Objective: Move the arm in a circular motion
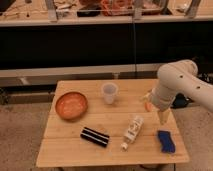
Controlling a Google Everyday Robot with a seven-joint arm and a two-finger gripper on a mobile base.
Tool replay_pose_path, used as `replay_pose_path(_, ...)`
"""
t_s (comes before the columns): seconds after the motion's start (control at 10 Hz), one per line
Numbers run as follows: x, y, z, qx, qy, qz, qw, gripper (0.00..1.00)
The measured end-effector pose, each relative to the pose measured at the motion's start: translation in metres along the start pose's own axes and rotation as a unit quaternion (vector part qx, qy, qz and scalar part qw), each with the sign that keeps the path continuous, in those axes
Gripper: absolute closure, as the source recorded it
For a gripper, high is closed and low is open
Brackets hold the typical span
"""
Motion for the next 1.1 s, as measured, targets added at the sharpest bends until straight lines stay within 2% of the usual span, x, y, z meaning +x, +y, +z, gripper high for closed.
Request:
replay_pose_path(0.4,-0.053,-0.021,0.003,-0.014,0.000,-0.047,0.9988,0.20)
replay_pose_path(0.7,-0.065,-0.024,0.004,-0.022,0.003,-0.070,0.9973,0.20)
replay_pose_path(1.0,-0.100,-0.048,0.008,-0.024,0.003,-0.106,0.9940,0.20)
replay_pose_path(1.1,-0.114,-0.057,0.011,-0.026,0.005,-0.124,0.9919,0.20)
